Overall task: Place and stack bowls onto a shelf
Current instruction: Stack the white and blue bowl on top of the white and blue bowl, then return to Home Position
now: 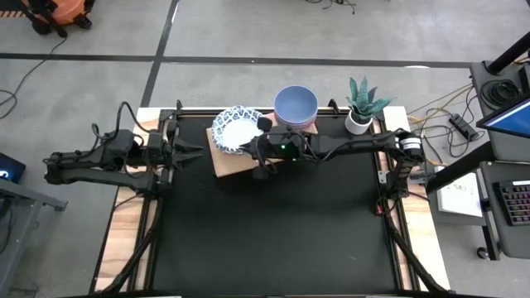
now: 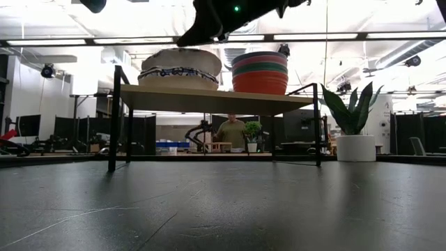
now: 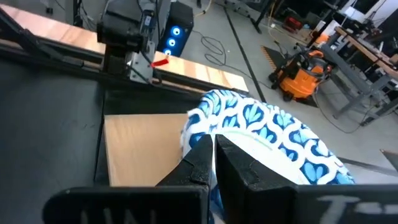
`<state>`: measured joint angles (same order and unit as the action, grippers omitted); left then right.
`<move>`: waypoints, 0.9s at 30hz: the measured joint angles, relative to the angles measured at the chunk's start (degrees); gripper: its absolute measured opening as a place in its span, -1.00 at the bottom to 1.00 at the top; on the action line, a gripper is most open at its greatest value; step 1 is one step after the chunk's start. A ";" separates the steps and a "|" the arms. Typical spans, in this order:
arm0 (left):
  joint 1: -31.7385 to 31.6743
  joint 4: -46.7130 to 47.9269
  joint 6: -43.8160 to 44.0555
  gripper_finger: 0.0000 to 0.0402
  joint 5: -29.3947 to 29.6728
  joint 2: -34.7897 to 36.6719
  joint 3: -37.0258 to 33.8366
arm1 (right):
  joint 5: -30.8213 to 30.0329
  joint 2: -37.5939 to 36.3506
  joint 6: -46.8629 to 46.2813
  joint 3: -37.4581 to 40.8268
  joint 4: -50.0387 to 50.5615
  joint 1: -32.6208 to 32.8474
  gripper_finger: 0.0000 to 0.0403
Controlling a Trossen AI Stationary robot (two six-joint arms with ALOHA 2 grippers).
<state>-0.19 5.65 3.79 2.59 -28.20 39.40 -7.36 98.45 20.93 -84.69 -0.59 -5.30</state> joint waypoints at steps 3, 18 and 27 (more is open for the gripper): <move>0.00 -0.39 0.79 -0.60 0.00 -0.29 -0.02 | -0.05 -1.33 -0.37 1.10 -1.09 0.14 -0.96; 0.00 -0.60 2.15 -0.60 0.00 -0.39 -0.07 | -0.19 1.07 0.34 3.01 -5.27 0.26 -0.96; 0.00 1.35 2.69 -0.60 0.00 -0.38 -0.07 | -0.11 -2.82 2.01 3.46 -7.80 2.62 -0.96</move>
<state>-0.19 7.00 6.48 2.59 -28.58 39.33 -7.46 95.64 22.94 -81.23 -8.38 -2.68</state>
